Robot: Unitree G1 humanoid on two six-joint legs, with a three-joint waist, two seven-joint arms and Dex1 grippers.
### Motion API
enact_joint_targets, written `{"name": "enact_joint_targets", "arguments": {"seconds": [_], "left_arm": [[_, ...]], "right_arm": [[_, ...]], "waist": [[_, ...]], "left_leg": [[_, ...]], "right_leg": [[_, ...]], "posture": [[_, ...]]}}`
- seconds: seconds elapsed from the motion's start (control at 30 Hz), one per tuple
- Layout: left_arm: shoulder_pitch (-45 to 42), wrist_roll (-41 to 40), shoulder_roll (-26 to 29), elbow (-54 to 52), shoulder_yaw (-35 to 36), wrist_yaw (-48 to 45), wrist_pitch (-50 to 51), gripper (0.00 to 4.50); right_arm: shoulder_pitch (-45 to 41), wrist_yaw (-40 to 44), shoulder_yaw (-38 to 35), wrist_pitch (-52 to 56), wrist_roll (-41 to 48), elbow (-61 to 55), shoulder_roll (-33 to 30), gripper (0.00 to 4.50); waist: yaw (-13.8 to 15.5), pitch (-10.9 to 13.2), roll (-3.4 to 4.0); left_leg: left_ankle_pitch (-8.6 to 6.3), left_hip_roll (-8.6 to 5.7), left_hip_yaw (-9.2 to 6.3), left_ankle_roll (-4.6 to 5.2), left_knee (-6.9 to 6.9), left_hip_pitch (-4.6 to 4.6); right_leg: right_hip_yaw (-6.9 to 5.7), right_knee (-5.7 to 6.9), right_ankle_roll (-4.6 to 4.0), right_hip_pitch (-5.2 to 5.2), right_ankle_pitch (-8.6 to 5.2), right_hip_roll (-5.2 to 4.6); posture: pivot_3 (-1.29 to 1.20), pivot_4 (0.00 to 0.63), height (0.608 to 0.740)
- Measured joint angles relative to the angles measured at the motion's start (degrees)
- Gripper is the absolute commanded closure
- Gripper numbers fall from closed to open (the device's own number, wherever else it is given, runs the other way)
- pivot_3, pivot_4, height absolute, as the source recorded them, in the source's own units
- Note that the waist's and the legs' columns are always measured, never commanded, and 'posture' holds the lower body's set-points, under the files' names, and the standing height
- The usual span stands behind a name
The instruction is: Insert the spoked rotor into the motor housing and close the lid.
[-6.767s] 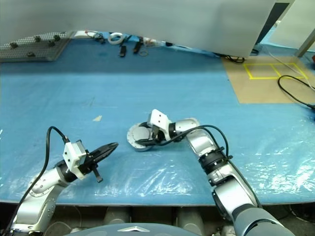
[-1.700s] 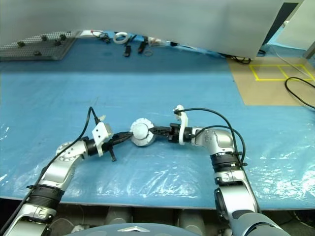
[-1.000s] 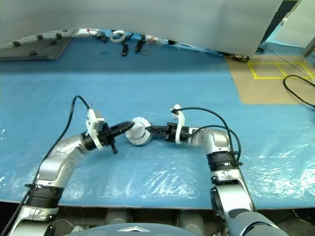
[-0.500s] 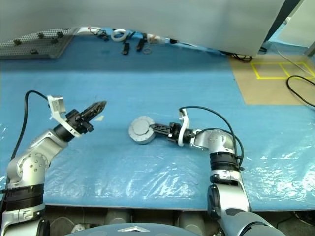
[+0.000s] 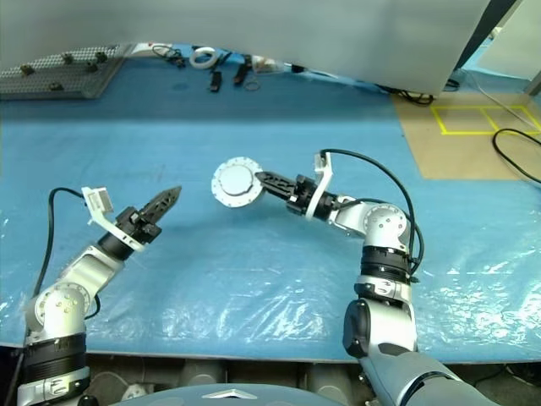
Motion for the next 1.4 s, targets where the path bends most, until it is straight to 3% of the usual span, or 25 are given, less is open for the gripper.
{"name": "enact_joint_targets", "arguments": {"seconds": [0.23,0.7,1.1,1.4], "left_arm": [[-2.02,-12.24,-2.01,-1.62,1.19,2.6,4.02,0.04],[1.42,-23.83,-1.82,0.62,0.69,7.24,10.8,0.04],[-3.18,-26.2,-6.5,2.27,-2.35,6.42,10.47,0.04],[-9.31,-23.92,-9.7,9.58,-4.62,5.47,9.19,0.04]], "right_arm": [[-1.84,-2.94,-0.42,-0.07,1.73,0.2,0.51,3.24],[-3.12,-4.99,-1.34,-0.82,3.73,0.65,1.46,3.24],[-4.46,-6.89,-2.11,0.38,8.14,1.65,2.99,3.24],[-4.47,-7.22,-1.39,0.48,8.58,1.64,2.89,3.24]], "waist": [[0.01,0.08,-0.13],[0.11,0.08,-0.14],[0.13,0.08,-0.16],[0.25,0.08,-0.16]], "left_leg": [[0.0,-0.01,-0.04,-0.01,0.06,-0.03],[0.0,-0.01,-0.07,-0.01,0.18,-0.05],[0.01,-0.01,-0.1,0.0,0.37,-0.07],[0.01,-0.02,-0.16,0.01,0.54,-0.08]], "right_leg": [[0.0,0.04,0.02,0.0,0.01,0.01],[-0.02,0.1,0.08,0.01,0.05,0.01],[-0.01,0.21,0.11,0.04,0.07,0.01],[0.0,0.37,0.16,0.06,0.1,-0.01]], "posture": [[0.0,0.15,0.74],[0.0,0.15,0.74],[0.0,0.15,0.74],[0.0,0.15,0.74]]}}
